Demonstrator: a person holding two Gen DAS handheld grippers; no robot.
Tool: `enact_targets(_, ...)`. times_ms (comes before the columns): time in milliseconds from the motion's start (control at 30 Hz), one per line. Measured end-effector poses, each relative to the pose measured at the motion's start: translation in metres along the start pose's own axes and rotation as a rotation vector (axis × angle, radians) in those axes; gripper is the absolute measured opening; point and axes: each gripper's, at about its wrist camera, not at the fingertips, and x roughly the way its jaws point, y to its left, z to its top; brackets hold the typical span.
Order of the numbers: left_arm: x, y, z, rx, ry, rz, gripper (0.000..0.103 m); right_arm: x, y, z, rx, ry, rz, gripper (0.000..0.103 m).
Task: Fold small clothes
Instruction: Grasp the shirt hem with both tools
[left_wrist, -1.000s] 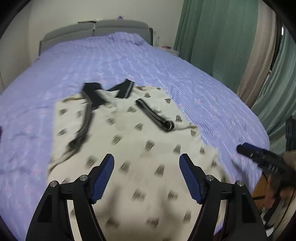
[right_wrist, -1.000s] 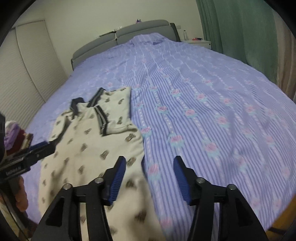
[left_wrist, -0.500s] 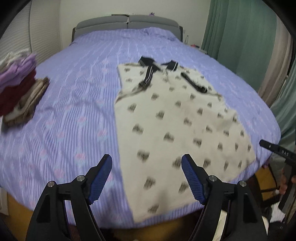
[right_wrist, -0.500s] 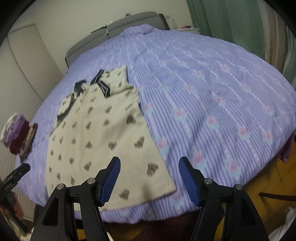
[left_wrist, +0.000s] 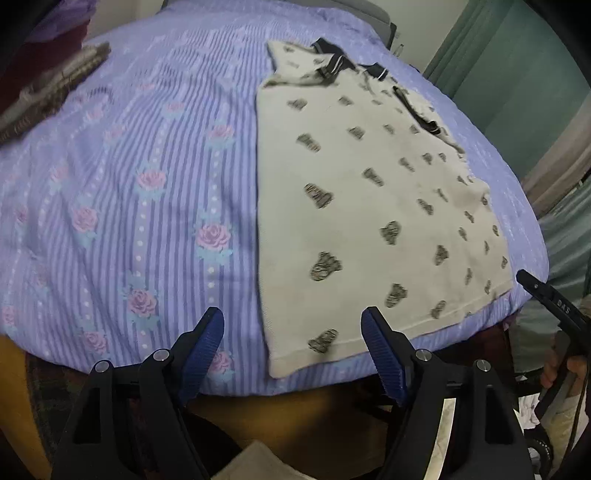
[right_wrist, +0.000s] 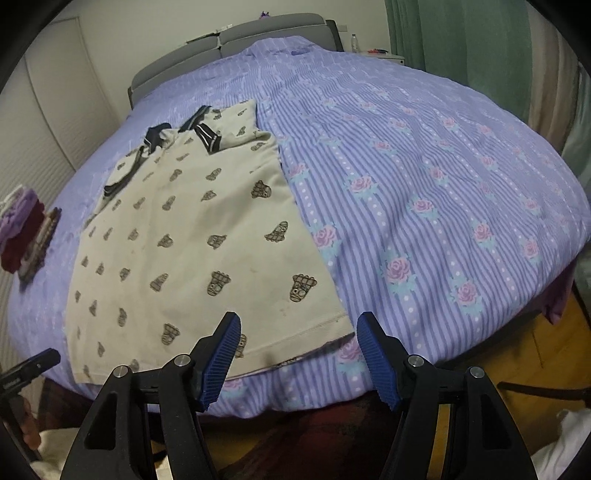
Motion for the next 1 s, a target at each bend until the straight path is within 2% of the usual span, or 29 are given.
enact_targets(100, 0.012, 0.006, 0.0, -0.017, 0.032, -0.031, 0.073, 0.005, 0.004, -0.002, -0.025, 0.008, -0.011, 0.066)
enact_targets(133, 0.016, 0.007, 0.0, -0.023, 0.041, -0.021, 0.068, 0.007, 0.004, -0.003, -0.031, 0.014, -0.015, 0.066)
enact_targets(267, 0.025, 0.003, -0.002, -0.013, 0.072, -0.016, 0.062, 0.012, -0.001, -0.002, -0.023, 0.018, -0.042, 0.066)
enact_targets(533, 0.037, -0.004, -0.003, 0.023, 0.088, -0.015, 0.064, 0.029, -0.015, -0.001, -0.001, 0.028, -0.026, 0.063)
enact_targets(700, 0.041, -0.008, -0.004, 0.035, 0.079, -0.011, 0.064, 0.045, -0.018, 0.0, -0.015, 0.041, -0.033, 0.054)
enact_targets(767, 0.039, -0.007, -0.004, 0.03, 0.077, -0.015, 0.056, 0.046, -0.019, -0.001, -0.011, 0.044, -0.024, 0.035)
enact_targets(833, 0.036, -0.006, -0.005, 0.026, 0.076, -0.03, 0.037, 0.043, -0.018, -0.003, -0.02, 0.056, -0.005, 0.02)
enact_targets(867, 0.034, -0.006, -0.005, 0.026, 0.078, -0.038, 0.034, 0.041, -0.016, -0.003, -0.02, 0.061, 0.009, 0.011)
enact_targets(1000, 0.025, -0.004, -0.006, 0.032, 0.063, -0.067, 0.011, 0.03, -0.01, -0.003, -0.029, 0.072, 0.052, 0.007)
